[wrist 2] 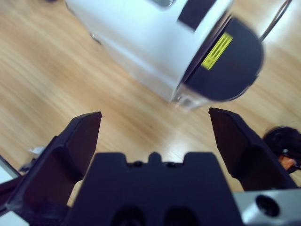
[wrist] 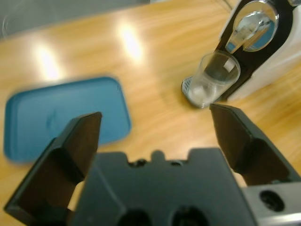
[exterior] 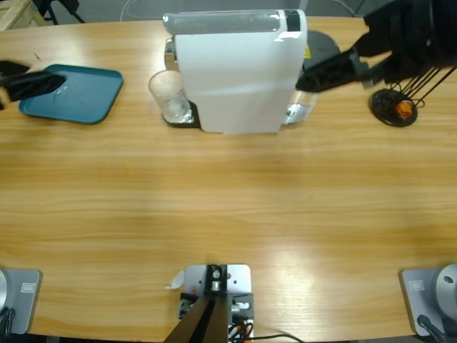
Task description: Pour coffee
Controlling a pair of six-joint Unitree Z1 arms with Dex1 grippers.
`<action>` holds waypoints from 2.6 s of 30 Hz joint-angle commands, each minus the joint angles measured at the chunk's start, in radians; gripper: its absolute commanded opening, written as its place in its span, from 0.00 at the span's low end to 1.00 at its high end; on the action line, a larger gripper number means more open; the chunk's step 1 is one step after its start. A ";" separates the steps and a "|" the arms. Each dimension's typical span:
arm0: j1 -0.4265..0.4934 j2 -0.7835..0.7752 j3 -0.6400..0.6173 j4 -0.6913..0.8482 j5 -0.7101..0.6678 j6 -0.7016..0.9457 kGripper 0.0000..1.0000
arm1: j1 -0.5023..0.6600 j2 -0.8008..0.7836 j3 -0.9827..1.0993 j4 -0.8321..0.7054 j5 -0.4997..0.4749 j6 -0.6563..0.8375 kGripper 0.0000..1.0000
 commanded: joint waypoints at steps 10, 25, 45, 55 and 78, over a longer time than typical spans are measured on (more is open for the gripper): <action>-0.202 -0.076 -0.042 0.176 -0.004 0.070 1.00 | -0.120 0.254 -0.387 0.166 0.033 0.014 1.00; -0.202 0.043 -0.041 0.084 0.003 0.081 1.00 | -0.159 0.405 -0.610 0.319 0.047 -0.059 0.00; -0.202 0.103 -0.038 0.036 0.011 0.096 1.00 | -0.163 0.481 -0.684 0.396 0.034 -0.092 0.00; -0.202 0.114 -0.031 0.031 0.010 0.096 1.00 | -0.162 0.497 -0.687 0.396 0.041 -0.091 0.00; -0.201 0.130 -0.026 0.015 0.013 0.094 1.00 | -0.155 0.509 -0.637 0.402 0.057 -0.084 0.00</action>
